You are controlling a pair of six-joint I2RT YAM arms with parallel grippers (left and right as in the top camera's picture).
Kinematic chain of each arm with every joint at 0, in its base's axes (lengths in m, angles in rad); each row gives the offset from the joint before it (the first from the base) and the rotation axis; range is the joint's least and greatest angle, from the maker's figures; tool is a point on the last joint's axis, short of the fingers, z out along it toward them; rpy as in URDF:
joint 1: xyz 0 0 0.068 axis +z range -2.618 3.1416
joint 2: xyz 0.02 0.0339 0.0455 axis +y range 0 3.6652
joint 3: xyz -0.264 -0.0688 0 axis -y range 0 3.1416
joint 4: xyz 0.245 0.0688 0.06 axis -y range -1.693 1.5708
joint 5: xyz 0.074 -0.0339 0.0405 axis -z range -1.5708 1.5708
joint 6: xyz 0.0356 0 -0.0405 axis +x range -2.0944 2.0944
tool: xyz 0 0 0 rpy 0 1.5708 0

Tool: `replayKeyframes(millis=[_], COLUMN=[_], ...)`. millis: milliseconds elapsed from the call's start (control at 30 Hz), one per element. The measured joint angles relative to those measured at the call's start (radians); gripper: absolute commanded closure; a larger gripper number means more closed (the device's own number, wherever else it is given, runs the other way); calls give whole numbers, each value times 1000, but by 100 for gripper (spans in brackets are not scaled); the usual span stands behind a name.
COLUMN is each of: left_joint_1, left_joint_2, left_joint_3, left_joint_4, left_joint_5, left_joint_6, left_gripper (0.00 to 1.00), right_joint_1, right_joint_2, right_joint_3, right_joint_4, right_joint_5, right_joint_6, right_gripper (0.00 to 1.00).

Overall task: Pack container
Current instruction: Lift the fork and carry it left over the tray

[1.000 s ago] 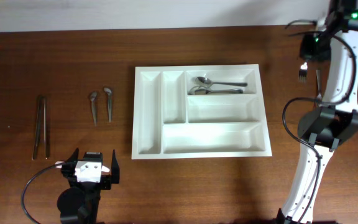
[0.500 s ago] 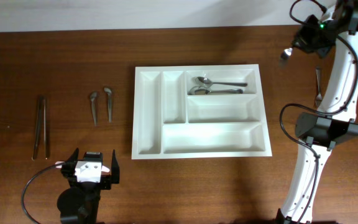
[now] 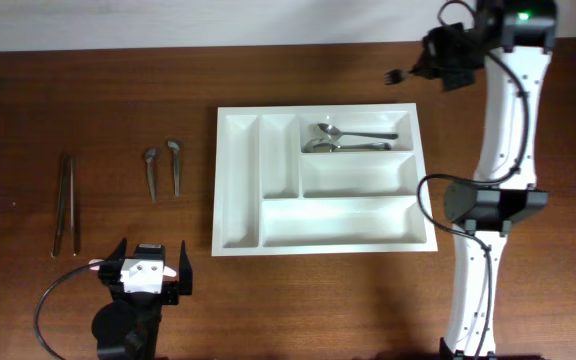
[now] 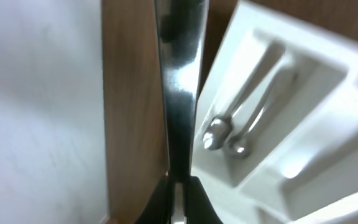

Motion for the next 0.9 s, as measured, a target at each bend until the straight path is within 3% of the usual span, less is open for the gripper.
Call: replayKeyframes(millis=[233,400,900], left_joint_1=[0,0,0], left_joint_2=[0,0,0], left_joint_3=[0,0,0], left_joint_4=[0,0,0], left_joint_5=[0,0,0], left_joint_6=[0,0,0], left_gripper=[1,1,1], right_joint_1=[112,174,197], right_joint_2=[0,0,0], right_joint_3=[0,0,0], right_joint_4=[0,0,0], right_joint_5=[109,159,248], right_joint_6=[239,310,63], right_gripper=[96,96,96])
